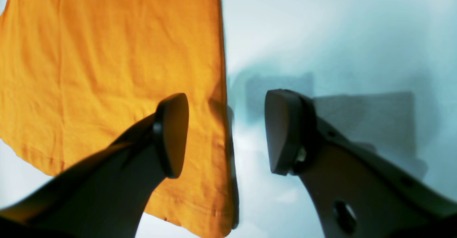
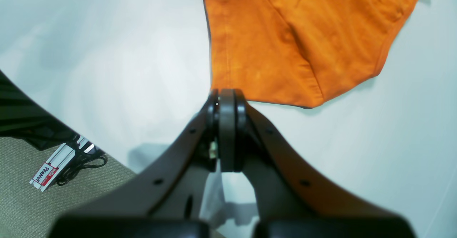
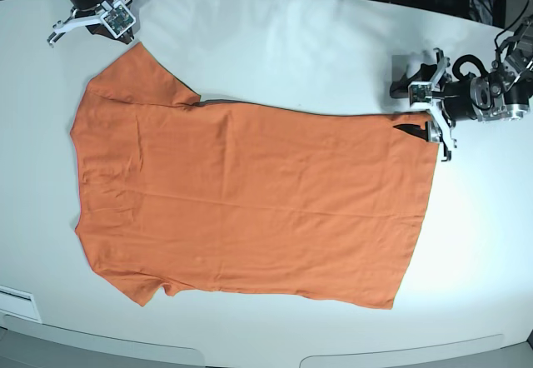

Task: Fold the T-shirt properly
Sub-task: 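Move both grippers to the shirt's shoulder corners and grasp them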

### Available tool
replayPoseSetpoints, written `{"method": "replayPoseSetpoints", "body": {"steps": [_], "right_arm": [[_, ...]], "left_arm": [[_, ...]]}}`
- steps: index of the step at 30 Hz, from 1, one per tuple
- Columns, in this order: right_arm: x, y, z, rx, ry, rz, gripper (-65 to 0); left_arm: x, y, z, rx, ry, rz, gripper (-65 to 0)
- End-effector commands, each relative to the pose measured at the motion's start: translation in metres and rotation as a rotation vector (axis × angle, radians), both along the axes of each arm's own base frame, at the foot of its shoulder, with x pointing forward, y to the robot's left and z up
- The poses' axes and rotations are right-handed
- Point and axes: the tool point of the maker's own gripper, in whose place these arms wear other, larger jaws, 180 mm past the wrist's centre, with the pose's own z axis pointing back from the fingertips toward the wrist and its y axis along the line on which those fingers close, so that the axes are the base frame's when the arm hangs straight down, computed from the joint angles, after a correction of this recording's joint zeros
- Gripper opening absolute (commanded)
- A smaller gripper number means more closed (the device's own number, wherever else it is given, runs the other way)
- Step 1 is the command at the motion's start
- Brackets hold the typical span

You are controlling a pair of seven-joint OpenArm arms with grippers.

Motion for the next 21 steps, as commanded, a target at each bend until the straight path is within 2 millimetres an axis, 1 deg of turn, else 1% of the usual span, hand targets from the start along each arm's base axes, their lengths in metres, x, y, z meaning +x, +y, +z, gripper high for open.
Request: {"method": "replayPoseSetpoints", "body": {"steps": [1,6,10,13,15,16,18,21], "right_arm": [[0.002,0.002,0.007,0.009,-0.023,0.01,-65.0],[0.002,0.002,0.007,0.011,-0.024,0.01,-65.0],[0.002,0.002,0.007,0.01,-0.024,0.01,-65.0],[0.003,0.002,0.007,0.01,-0.025,0.01,-65.0],[0.003,0.003,0.007,0.012,-0.027,0.011,-65.0],[0.003,0.003,0.007,0.012,-0.027,0.011,-65.0],[0.003,0.003,0.007,0.012,-0.027,0.011,-65.0],[0.003,0.003,0.007,0.012,-0.027,0.011,-65.0]], "left_arm": [[-0.011,0.049,-0.022,0.252,0.027,-0.027,-29.4],[-0.017,0.063,-0.02,0.294,0.05,-0.04,-29.4],[-0.016,0.083,-0.012,0.346,0.05,-0.04,-29.5],[-0.016,0.092,-0.009,0.368,0.05,-0.04,-29.5],[-0.013,0.092,-0.008,0.367,0.035,-0.035,-29.5],[-0.01,0.089,-0.008,0.352,0.017,-0.03,-29.5],[-0.004,0.079,-0.008,0.318,-0.02,-0.02,-29.5],[-0.003,0.067,-0.015,0.299,-0.033,-0.032,-29.5]]}}
